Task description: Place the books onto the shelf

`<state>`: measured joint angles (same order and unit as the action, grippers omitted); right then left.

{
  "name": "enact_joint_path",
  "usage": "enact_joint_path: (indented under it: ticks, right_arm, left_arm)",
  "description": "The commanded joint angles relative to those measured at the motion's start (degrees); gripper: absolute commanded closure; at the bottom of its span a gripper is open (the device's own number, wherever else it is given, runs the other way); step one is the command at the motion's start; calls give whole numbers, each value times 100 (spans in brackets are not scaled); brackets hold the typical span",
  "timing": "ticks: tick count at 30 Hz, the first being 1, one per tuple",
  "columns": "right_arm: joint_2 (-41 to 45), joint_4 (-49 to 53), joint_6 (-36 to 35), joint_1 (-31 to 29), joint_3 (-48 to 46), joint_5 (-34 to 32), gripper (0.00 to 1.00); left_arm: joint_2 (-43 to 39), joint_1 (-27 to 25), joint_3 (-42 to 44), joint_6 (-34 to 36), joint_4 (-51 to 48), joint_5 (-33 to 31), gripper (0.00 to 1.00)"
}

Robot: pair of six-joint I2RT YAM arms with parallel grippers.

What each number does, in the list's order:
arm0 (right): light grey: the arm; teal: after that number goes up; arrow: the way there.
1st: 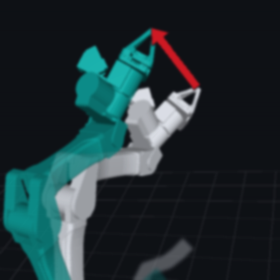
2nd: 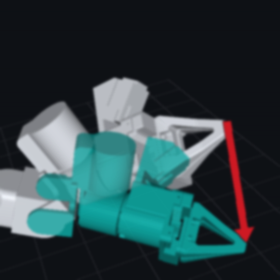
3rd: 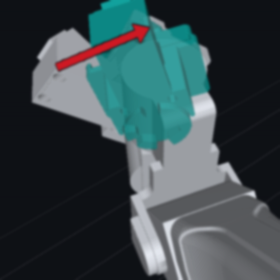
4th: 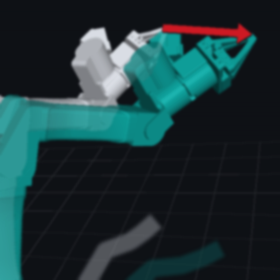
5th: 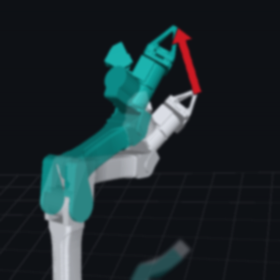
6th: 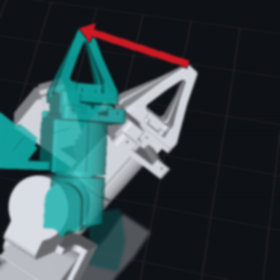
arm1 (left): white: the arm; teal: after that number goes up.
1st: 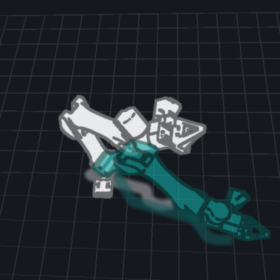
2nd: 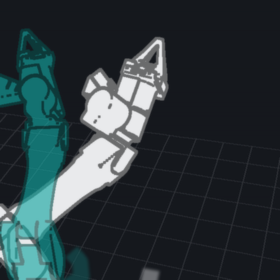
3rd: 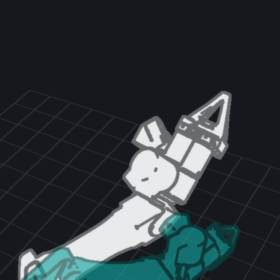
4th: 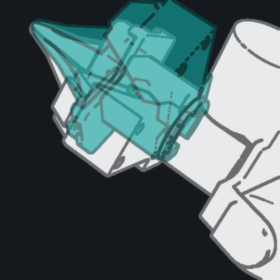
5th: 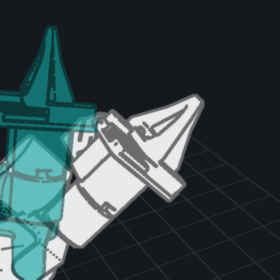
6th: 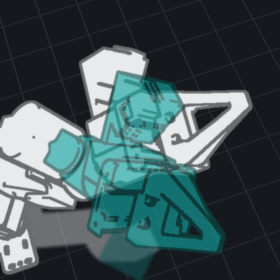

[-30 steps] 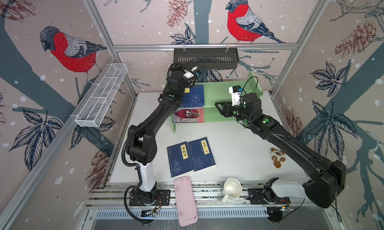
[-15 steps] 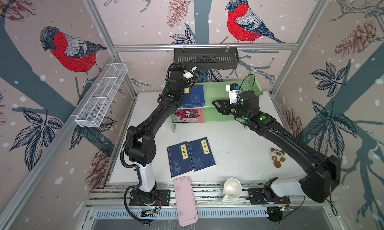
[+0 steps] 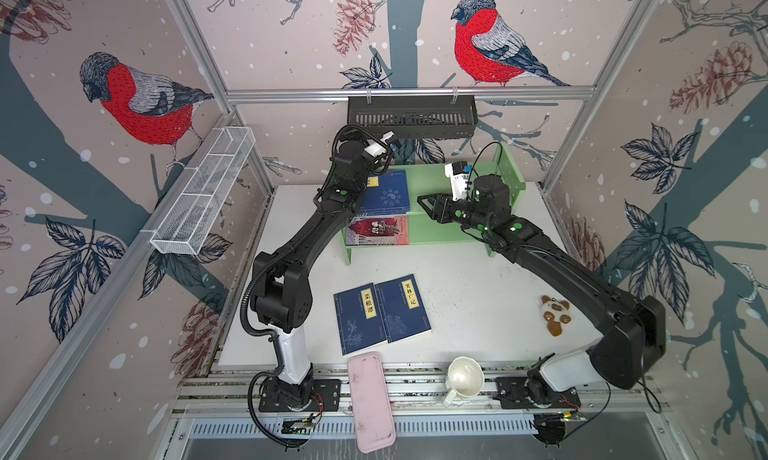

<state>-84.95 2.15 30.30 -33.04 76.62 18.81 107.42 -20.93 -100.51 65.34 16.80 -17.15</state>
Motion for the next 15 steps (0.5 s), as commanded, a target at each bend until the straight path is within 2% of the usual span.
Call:
enact_joint_path:
  ticks: [1,7,15]
  right_arm:
    - [-103,-201,38,-68,152,163,54]
    - [-279,-171,2,-156,307,178,60]
    - [-594,23,-203,-188,659,72,65]
  left_arm:
    - [11,78,-377,-192,104,-140,3]
    - [-233,124,-930,-854,-456,-105,3]
    - [-844,305,-1642,-2788,-2031,356,3]
